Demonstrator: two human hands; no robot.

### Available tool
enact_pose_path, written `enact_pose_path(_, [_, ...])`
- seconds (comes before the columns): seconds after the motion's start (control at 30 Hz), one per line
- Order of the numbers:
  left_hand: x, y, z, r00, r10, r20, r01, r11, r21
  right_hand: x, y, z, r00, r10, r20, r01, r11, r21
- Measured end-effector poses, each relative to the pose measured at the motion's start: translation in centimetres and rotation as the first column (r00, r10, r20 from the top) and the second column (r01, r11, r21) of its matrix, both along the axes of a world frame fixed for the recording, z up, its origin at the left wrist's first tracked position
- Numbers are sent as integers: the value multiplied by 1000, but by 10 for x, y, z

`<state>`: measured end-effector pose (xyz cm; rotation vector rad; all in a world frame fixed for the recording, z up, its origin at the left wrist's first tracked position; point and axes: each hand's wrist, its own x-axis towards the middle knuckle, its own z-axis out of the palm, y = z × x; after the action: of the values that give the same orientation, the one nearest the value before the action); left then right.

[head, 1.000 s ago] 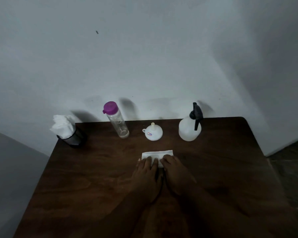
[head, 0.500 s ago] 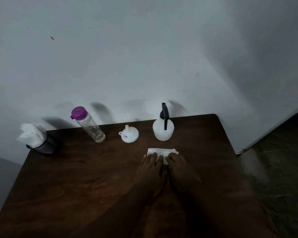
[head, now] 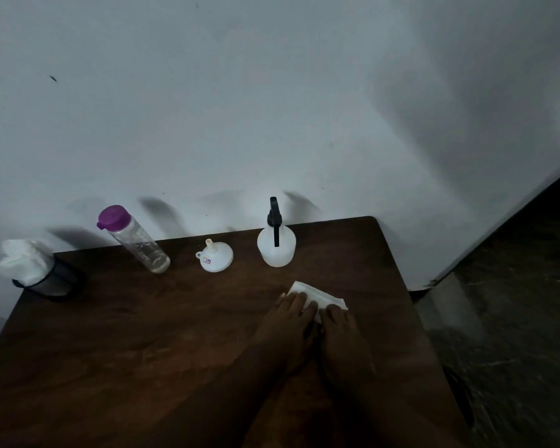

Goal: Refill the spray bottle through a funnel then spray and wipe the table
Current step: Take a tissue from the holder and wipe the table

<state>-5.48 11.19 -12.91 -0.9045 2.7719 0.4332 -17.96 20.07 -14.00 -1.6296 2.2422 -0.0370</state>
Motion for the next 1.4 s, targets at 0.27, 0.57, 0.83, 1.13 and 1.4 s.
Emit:
enact_pose_path(0.27, [33,-5,7,999,-40,18,39,999,34,33,6,9,998,53,17,-53,998,-43])
enact_pose_path(0.57, [99,-28,2,999,-30,32,29,1000,11,97,-14,-1,996,94,-1,-94,992,-84])
enact_pose_path(0.83, [178,-50,-2,997,66,50,-66,998,-10,165,-51,-9,986,147,-78,-154,982,-107])
enact_pose_path(1.13, [274,-69,-5,975,222,20,-220,974,-45,248,-100,-10,929,336,-154,-354,929,-109])
enact_pose_path(1.4, [355,-73,-3,933,358,-36,-359,929,-85,322,-134,-13,852,505,-141,-521,843,-132])
